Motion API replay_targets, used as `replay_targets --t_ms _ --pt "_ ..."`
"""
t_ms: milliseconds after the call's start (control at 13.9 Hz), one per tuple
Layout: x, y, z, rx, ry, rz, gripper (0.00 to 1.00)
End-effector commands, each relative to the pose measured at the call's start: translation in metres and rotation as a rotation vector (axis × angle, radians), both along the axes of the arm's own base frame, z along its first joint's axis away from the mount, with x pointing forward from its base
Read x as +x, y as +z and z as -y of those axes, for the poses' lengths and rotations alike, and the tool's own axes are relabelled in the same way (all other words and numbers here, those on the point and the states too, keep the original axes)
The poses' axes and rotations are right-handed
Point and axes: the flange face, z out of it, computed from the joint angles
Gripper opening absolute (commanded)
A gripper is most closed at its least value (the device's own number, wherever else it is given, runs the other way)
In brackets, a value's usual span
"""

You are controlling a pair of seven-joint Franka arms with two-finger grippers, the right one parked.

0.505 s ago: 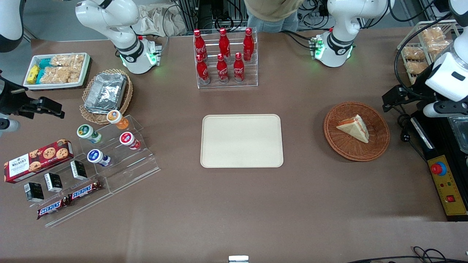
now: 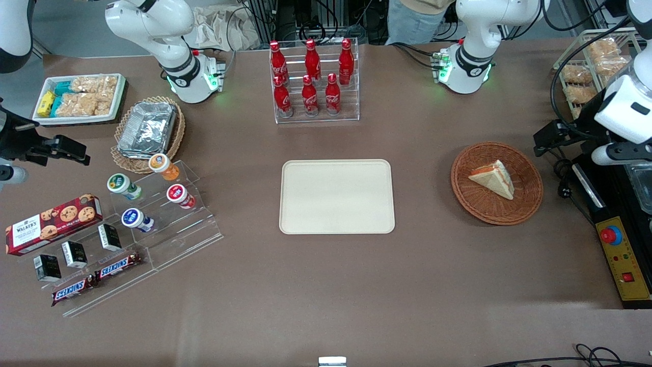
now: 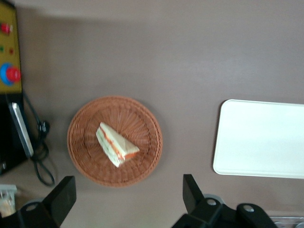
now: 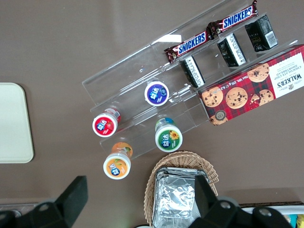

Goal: Place sandwich from basket to tray

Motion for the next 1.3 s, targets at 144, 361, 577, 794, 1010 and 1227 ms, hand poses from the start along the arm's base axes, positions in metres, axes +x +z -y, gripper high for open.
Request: replay_targets --t_ms 144,361,577,794,1010,1227 --pt "-0.026 -0.019 -0.009 0.046 0.376 -0.110 1.00" --pt "-0.060 -0.060 -0.041 0.081 0.542 -0.145 1.00" --pt "-0.091 -0.129 -0.046 0.098 0.687 -0.107 1.00" --pt "-0.079 -0.197 -0.044 0.127 0.779 -0.138 1.00" --pt "-0.075 -0.256 -0.043 0.137 0.803 -0.145 1.00" --pt "-0.089 -0.294 -0.052 0.129 0.826 -0.137 1.00"
